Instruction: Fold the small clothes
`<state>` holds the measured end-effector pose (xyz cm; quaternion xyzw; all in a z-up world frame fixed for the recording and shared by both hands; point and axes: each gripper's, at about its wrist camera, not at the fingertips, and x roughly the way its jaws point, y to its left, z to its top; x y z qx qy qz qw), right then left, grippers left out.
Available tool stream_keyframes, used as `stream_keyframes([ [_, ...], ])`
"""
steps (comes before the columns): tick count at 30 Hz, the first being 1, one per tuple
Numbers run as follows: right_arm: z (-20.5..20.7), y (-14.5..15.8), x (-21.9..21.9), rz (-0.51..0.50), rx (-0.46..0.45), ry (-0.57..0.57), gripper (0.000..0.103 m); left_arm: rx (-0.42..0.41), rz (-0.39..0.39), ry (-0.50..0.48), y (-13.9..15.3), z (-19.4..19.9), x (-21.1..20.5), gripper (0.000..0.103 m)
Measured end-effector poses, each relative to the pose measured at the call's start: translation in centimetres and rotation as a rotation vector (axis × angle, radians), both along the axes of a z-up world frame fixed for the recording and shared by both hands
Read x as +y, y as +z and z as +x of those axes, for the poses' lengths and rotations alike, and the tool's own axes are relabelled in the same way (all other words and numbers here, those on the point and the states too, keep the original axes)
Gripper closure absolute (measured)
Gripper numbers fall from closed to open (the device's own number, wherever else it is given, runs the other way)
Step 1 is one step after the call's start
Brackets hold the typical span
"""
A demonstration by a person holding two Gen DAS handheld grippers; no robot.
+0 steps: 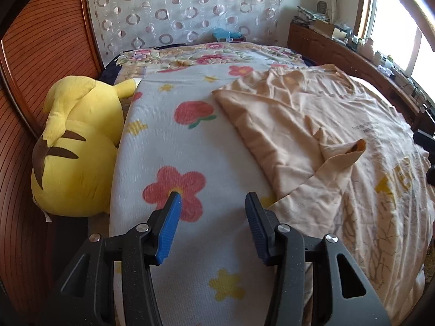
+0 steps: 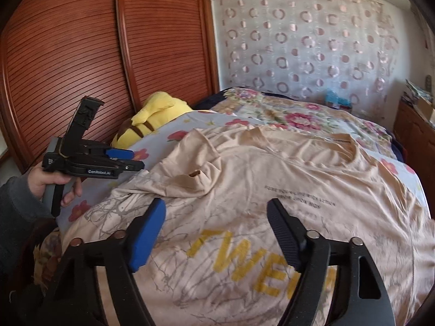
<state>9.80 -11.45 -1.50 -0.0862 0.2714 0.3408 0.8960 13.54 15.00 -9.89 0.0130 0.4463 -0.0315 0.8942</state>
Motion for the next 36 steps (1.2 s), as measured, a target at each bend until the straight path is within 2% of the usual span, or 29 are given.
stream_keyframes([
  [1, 0.3, 0.2, 0.4, -0.012, -0.003, 0.011, 0.031, -0.009, 0.0, 0.001, -0.1, 0.0, 0.2, 0.046],
  [2, 0.5, 0.2, 0.7, -0.024, -0.006, 0.019, 0.032, -0.012, -0.004, 0.007, -0.2, -0.1, 0.3, 0.044],
  [4, 1.2, 0.2, 1.5, -0.044, 0.015, 0.054, 0.043, -0.018, -0.02, 0.01, -0.3, -0.1, 0.5, 0.034],
  [8, 2.5, -0.2, 2.5, -0.075, 0.057, 0.103, 0.048, -0.022, -0.015, -0.02, -0.5, -0.2, 0.1, 0.027],
  [16, 6.6, -0.1, 4.8, -0.106, 0.122, 0.121, 0.064, -0.021, -0.019, -0.019, -0.5, -0.1, 0.0, 0.026],
  [23, 8.7, -1.8, 8.0, -0.189, 0.167, 0.155, 0.068, -0.022, -0.019, -0.019, -0.6, -0.1, 0.1, 0.026],
  [25, 9.0, -2.3, 8.5, -0.22, 0.168, 0.15, 0.079, -0.022, -0.019, -0.019, -0.6, -0.1, 0.1, 0.026],
  [28, 9.3, -2.7, 8.1, -0.204, 0.17, 0.139, 0.095, -0.021, -0.019, -0.019, -0.6, -0.1, 0.1, 0.026],
  [32, 9.0, -2.2, 6.0, -0.125, 0.182, 0.133, 0.099, -0.022, -0.019, -0.019, -0.6, -0.1, 0.1, 0.026],
  [36, 8.1, -1.9, 3.5, -0.09, 0.16, 0.096, 0.099, -0.021, -0.019, -0.019, -0.6, -0.1, 0.1, 0.025],
])
